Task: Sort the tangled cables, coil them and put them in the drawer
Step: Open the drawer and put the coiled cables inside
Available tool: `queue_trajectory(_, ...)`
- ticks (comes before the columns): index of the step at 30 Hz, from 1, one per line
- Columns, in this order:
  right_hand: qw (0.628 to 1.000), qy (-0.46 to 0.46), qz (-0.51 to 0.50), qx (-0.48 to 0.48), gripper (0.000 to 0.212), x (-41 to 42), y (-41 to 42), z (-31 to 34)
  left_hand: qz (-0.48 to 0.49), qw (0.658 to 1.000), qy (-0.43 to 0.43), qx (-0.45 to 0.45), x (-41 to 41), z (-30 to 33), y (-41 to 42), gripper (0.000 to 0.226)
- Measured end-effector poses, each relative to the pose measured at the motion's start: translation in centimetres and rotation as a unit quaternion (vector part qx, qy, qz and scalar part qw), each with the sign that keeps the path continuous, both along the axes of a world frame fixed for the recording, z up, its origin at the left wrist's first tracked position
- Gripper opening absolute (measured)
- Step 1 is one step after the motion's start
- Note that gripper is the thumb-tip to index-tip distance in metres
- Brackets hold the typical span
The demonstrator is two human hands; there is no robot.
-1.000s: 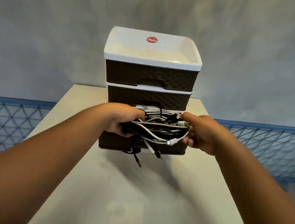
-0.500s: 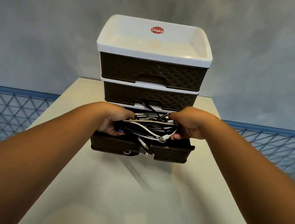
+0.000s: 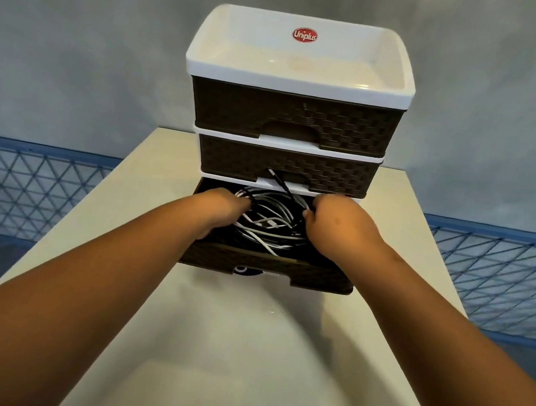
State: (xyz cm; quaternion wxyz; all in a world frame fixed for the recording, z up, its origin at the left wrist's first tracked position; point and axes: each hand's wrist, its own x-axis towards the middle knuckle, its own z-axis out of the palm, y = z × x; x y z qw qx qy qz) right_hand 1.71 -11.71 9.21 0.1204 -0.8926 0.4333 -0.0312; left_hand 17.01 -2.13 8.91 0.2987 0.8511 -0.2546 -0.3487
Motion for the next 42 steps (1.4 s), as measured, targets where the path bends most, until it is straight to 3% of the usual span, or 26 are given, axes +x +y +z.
queue_trajectory(2, 0.994, -0.069, 0.025, -0.075, 0.028, -0.1, 0.4, 0.1, -0.036, 0.997, -0.068, 0.027, 0.0, 0.6, 0.2, 0.047)
queue_trajectory(4, 0.987, -0.139, 0.056, -0.059, 0.028, 0.1, 0.7, 0.4, -0.080, 0.983, -0.159, 0.051, -0.1, 1.4, 0.3, 0.051)
queue_trajectory(7, 0.987, -0.150, 0.061, -0.002, 0.028, 0.8, 0.8, 0.0, -0.123, 0.955, -0.261, 0.066, -0.3, 2.5, 0.6, 0.046)
queue_trajectory(10, 0.986, -0.154, 0.060, 0.004, 0.032, 1.4, 0.5, -0.4, -0.133, 0.941, -0.306, 0.050, -0.1, 2.3, 0.9, 0.040)
queue_trajectory(14, 0.991, -0.114, 0.063, 0.028, 0.039, 2.1, -0.4, -0.5, -0.123, 0.942, -0.312, 0.013, 0.4, 1.4, 1.7, 0.034)
queue_trajectory(18, 0.972, -0.218, 0.053, 0.067, 0.027, 1.7, -0.2, -1.2, -0.113, 0.951, -0.287, -0.014, 1.2, 0.6, 2.3, 0.035)
queue_trajectory(20, 0.968, -0.226, 0.061, 0.091, 0.028, 1.5, 0.3, -1.2, -0.114, 0.951, -0.287, -0.018, 1.2, 0.5, 2.4, 0.036)
queue_trajectory(27, 0.997, 0.020, 0.071, 0.021, 0.032, 4.2, -0.3, -1.3, -0.115, 0.944, -0.309, -0.001, 0.7, 0.4, 2.3, 0.036)
queue_trajectory(29, 0.997, 0.051, 0.059, -0.023, 0.032, 4.5, 0.0, -1.3, -0.116, 0.940, -0.320, 0.012, 0.5, 0.4, 2.2, 0.037)
queue_trajectory(32, 0.996, 0.044, 0.025, -0.078, 0.022, 4.0, 0.8, -1.1, -0.108, 0.933, -0.342, 0.020, 0.3, 0.4, 2.2, 0.036)
queue_trajectory(36, 0.997, 0.000, -0.027, -0.067, 0.013, 3.9, 0.5, -1.1, -0.105, 0.926, -0.363, 0.003, 0.1, 0.2, 2.6, 0.032)
queue_trajectory(40, 0.999, -0.041, 0.006, -0.005, 0.028, 2.4, 0.3, -1.0, -0.102, 0.910, -0.389, -0.103, 0.1, -0.3, 4.7, 0.027)
queue_trajectory(42, 0.988, -0.152, 0.027, -0.028, 0.028, 0.0, 1.0, -0.9, -0.101, 0.889, -0.405, -0.190, 0.5, -0.6, 6.8, 0.026)
